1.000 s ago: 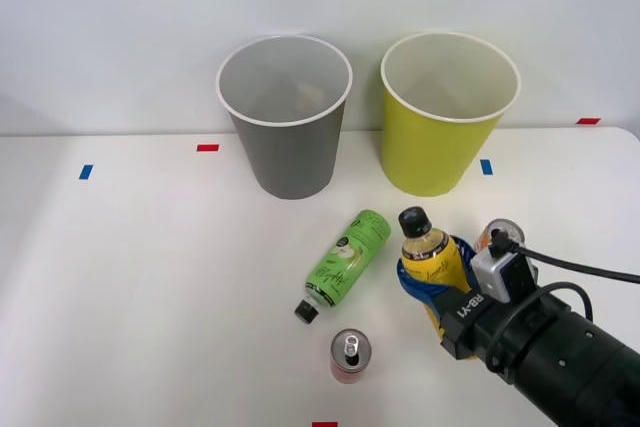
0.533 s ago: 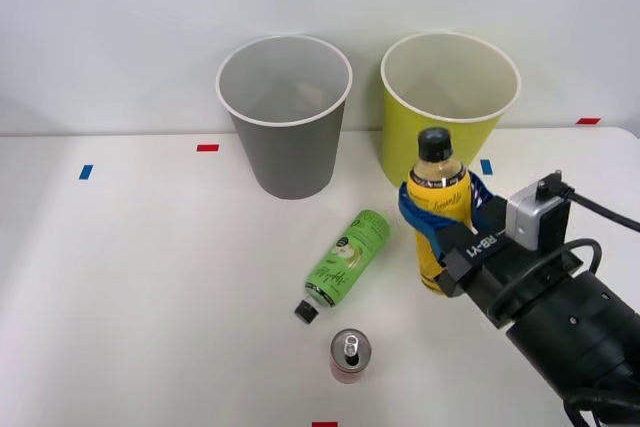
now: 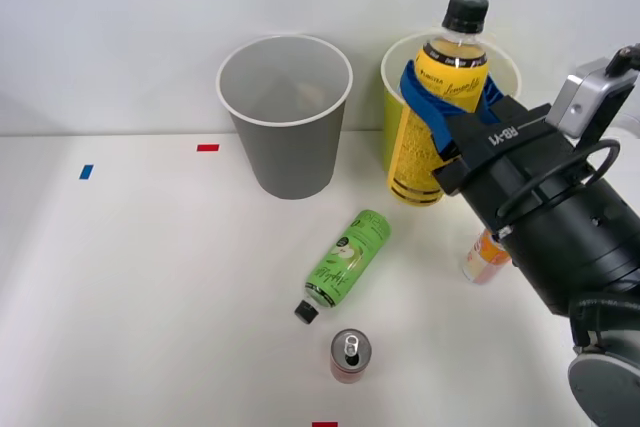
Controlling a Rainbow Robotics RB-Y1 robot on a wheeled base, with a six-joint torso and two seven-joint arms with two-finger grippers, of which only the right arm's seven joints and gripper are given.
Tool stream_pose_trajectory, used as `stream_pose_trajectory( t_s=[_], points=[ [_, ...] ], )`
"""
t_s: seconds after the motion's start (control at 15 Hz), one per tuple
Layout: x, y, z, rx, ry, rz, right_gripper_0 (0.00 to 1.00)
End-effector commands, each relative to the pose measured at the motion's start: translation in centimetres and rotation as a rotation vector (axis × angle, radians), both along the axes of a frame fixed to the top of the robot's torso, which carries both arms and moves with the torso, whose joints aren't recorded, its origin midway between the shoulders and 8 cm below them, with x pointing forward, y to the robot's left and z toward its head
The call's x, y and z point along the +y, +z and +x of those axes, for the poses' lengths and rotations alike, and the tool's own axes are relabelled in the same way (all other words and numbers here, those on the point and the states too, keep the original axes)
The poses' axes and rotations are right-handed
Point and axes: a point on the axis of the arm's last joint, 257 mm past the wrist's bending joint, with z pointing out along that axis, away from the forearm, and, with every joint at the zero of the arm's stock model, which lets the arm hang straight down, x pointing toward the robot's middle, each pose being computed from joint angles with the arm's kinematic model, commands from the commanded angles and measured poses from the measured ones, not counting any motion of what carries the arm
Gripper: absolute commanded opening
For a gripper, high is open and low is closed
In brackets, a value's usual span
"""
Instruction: Put cans in the gray bin, plastic bottles in the light green bin
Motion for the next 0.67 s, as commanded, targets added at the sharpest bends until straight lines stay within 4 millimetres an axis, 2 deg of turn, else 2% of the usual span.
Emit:
stream_pose_trajectory(
  t_s=[0.07,0.33,0.6,0.67],
  points=[
    [-1.5,3.0,2.2,0.026,-0.022,0.031,0.0],
    [-2.9,4.9,5.6,0.044,-0.024,0.068,0.0],
    [-4.3,6.6,10.9,0.047,-0.057,0.092,0.0],
    [-4.4,7.0,11.7,0.043,-0.06,0.095,0.0]
  ],
)
